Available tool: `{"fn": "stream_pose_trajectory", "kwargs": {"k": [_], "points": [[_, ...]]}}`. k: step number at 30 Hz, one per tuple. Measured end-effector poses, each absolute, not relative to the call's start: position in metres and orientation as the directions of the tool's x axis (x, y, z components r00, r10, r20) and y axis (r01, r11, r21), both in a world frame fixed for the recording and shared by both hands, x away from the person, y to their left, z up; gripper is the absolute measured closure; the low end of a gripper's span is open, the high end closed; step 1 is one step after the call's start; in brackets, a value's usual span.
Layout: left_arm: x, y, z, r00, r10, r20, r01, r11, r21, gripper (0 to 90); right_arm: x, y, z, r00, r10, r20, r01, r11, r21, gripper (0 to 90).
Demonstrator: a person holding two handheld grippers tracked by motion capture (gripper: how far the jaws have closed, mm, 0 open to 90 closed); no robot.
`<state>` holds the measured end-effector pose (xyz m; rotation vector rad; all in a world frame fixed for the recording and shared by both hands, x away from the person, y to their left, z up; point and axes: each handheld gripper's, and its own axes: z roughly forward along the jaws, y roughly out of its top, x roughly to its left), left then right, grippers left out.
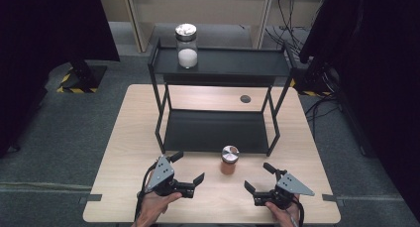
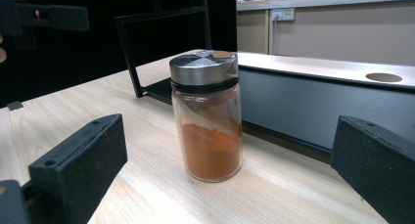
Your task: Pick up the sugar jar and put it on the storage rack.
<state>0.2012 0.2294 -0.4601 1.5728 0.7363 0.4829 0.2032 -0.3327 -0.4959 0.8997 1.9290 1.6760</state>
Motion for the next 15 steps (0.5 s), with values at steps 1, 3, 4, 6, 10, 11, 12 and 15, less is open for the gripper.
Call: {"fn": "stream_pose_trajectory", "kwargs": {"k": [1,3,4,6,10,11,12,15], "points": [[0.200,0.230,-0.463,0.708,0.697,-0.113,0.180,-0.023,0.983,0.3,0.203,-0.333,-0.496,-0.698,0.710,0.095,0.192,0.058,0.980,0.6],[0.198,0.231,-0.468,0.706,0.698,-0.118,0.181,-0.018,0.983,0.3,0.203,-0.333,-0.496,-0.697,0.711,0.094,0.192,0.059,0.980,0.6],[0.197,0.232,-0.470,0.706,0.698,-0.119,0.182,-0.016,0.983,0.3,0.203,-0.333,-0.496,-0.697,0.711,0.094,0.192,0.058,0.980,0.6],[0.195,0.232,-0.476,0.702,0.703,-0.114,0.175,-0.016,0.984,0.3,0.203,-0.333,-0.496,-0.697,0.711,0.093,0.191,0.058,0.980,0.6],[0.192,0.234,-0.484,0.701,0.705,-0.104,0.165,-0.018,0.986,0.3,0.203,-0.333,-0.496,-0.697,0.711,0.093,0.191,0.058,0.980,0.6],[0.191,0.235,-0.486,0.701,0.705,-0.103,0.163,-0.018,0.987,0.3,0.203,-0.333,-0.496,-0.698,0.711,0.092,0.189,0.059,0.980,0.6],[0.190,0.235,-0.489,0.701,0.706,-0.104,0.161,-0.015,0.987,0.3,0.203,-0.333,-0.496,-0.698,0.711,0.092,0.190,0.059,0.980,0.6],[0.188,0.236,-0.495,0.701,0.706,-0.103,0.157,-0.012,0.988,0.3,0.203,-0.333,-0.496,-0.697,0.711,0.091,0.189,0.059,0.980,0.6]]}}
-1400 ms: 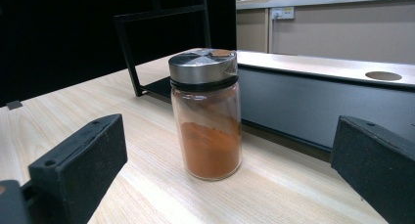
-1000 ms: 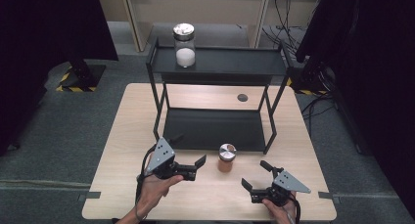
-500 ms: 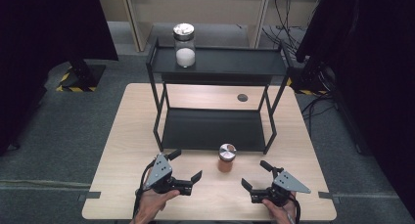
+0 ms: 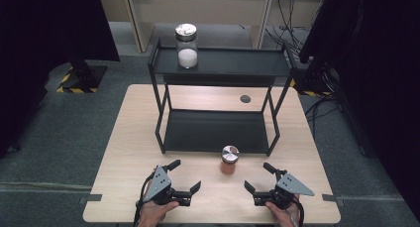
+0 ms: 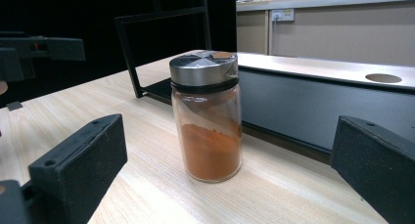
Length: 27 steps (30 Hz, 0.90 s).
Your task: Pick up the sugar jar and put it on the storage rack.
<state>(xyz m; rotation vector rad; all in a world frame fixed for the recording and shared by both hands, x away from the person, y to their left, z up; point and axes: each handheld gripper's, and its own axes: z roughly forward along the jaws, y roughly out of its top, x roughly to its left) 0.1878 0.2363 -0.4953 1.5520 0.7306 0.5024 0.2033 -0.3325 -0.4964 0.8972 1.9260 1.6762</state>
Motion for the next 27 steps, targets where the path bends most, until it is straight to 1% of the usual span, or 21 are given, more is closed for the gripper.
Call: {"fn": "stream_pose_trajectory", "kwargs": {"k": [7,16,22,27], "points": [[0.184,0.241,-0.504,0.702,0.701,-0.123,0.167,0.005,0.986,0.3,0.204,-0.333,-0.497,-0.698,0.711,0.090,0.188,0.060,0.980,0.6],[0.181,0.244,-0.511,0.703,0.701,-0.120,0.161,0.008,0.987,0.3,0.204,-0.333,-0.497,-0.699,0.709,0.095,0.190,0.057,0.980,0.6],[0.180,0.242,-0.514,0.707,0.702,-0.085,0.136,-0.018,0.990,0.3,0.204,-0.334,-0.497,-0.698,0.709,0.099,0.191,0.052,0.980,0.6],[0.179,0.243,-0.517,0.708,0.699,-0.099,0.144,-0.005,0.990,0.3,0.202,-0.335,-0.497,-0.696,0.712,0.097,0.189,0.051,0.981,0.6]]}}
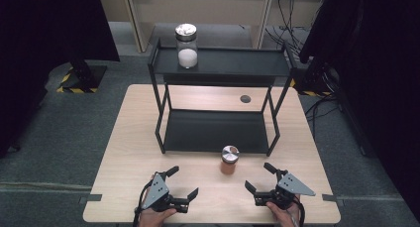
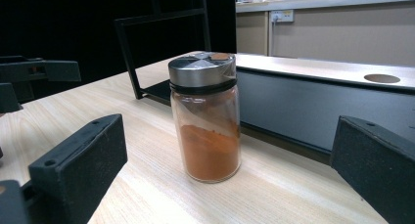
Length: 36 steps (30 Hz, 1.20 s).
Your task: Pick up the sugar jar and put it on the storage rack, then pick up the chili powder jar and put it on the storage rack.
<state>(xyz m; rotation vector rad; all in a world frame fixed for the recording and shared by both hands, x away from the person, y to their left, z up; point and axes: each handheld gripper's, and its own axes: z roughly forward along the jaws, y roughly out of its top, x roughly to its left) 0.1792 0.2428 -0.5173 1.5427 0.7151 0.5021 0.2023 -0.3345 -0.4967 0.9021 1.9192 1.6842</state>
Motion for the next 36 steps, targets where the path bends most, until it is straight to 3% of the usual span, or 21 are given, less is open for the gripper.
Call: {"fn": "stream_pose_trajectory", "kwargs": {"k": [36], "points": [[0.1790,0.2467,-0.5213,0.698,0.704,-0.134,0.166,0.023,0.986,0.3,0.2073,-0.3248,-0.4957,-0.710,0.699,0.086,0.190,0.072,0.979,0.5]]}}
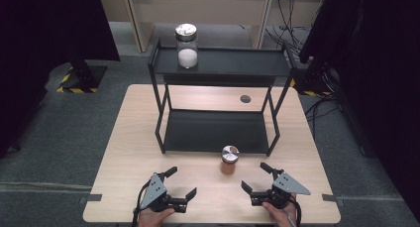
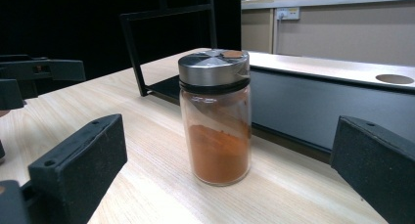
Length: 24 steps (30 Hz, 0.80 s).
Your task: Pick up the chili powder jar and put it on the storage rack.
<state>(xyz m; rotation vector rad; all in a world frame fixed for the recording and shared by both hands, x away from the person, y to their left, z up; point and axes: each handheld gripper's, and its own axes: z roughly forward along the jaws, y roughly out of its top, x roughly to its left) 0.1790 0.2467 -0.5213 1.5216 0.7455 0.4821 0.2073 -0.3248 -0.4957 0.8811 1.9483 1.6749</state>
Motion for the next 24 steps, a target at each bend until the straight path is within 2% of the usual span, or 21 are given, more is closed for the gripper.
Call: {"fn": "stream_pose_trajectory", "kwargs": {"k": [21,24], "points": [[0.179,0.248,-0.522,0.694,0.706,-0.139,0.168,0.029,0.985,0.3,0.247,-0.283,-0.488,-0.721,0.689,0.067,0.215,0.131,0.968,0.6],[0.179,0.248,-0.522,0.695,0.706,-0.139,0.169,0.028,0.985,0.3,0.253,-0.280,-0.488,-0.725,0.685,0.075,0.225,0.132,0.965,3.7]]}}
